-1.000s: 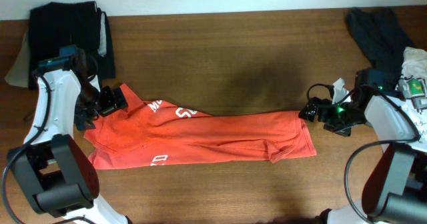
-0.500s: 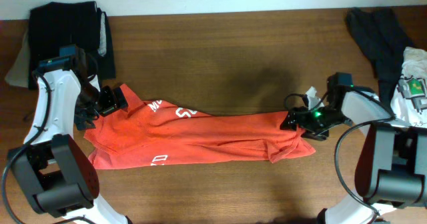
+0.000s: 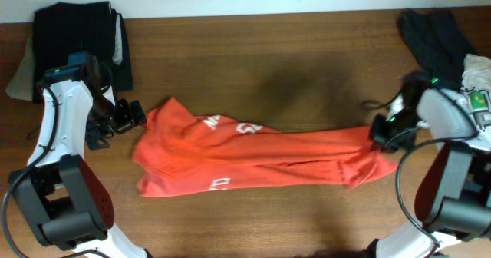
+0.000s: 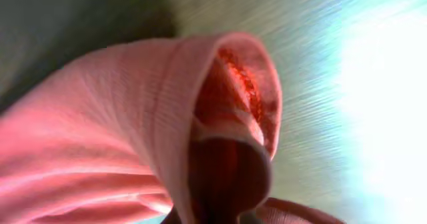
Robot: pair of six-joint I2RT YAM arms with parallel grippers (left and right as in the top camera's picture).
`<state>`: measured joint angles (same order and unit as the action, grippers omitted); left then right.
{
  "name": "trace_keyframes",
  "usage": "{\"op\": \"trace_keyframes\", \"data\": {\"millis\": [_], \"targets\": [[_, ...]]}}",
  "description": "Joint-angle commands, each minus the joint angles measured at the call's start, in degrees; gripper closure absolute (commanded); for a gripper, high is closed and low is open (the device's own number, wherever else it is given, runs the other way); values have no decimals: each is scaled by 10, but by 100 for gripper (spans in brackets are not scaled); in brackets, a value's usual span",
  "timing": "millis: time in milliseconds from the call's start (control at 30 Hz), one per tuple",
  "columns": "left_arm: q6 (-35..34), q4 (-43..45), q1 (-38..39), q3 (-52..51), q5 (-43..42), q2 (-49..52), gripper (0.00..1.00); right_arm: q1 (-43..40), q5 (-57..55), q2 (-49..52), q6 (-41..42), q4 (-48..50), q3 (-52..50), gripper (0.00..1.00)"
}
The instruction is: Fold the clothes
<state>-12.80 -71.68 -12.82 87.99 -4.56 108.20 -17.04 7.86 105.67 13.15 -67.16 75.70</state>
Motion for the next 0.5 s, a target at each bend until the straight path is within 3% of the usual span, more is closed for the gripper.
{"op": "trace_keyframes", "data": {"millis": [0,167,467], "targets": [[12,3,1,9,-8,-13,1,16,-38,-55,10,-36,70,96],[11,6,1,9,-8,-13,0,102,4,-81,9,-35,74,96],[11,5,1,9,-8,-13,0,271,57,-69,73,78,4,95]]}}
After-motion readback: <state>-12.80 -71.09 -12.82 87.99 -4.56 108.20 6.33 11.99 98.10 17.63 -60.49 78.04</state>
